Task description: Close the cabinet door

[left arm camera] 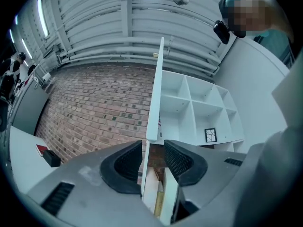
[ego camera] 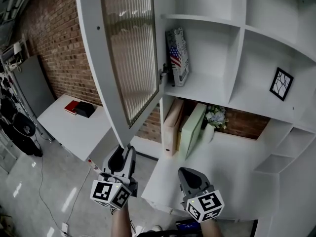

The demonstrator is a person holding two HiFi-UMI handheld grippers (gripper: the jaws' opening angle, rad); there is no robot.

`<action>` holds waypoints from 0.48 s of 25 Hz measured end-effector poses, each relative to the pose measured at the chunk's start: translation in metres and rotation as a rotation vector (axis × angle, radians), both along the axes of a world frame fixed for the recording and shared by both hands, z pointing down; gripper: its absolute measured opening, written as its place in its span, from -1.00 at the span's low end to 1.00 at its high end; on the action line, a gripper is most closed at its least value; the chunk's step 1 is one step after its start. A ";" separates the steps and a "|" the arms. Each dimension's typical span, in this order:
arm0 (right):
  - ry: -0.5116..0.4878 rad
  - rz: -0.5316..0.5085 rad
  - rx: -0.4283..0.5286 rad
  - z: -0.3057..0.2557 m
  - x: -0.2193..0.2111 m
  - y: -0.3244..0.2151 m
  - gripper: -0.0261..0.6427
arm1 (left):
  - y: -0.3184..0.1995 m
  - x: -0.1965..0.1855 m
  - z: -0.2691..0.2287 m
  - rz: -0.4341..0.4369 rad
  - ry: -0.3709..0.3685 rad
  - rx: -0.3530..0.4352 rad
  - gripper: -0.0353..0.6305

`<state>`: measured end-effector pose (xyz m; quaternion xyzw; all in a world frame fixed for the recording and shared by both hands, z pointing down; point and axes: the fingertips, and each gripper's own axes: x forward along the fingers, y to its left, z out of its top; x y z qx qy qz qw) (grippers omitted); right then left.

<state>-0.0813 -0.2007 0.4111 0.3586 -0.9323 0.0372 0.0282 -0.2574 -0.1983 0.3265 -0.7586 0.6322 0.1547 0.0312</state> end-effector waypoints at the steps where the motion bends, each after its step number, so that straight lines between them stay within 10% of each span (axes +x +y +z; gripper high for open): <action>1: 0.000 -0.003 0.003 -0.001 0.000 -0.001 -0.92 | -0.001 0.000 -0.003 -0.005 -0.007 0.007 -0.53; 12: -0.017 0.015 0.018 -0.009 0.010 -0.011 -0.92 | -0.001 -0.006 -0.028 -0.066 -0.034 0.053 -0.65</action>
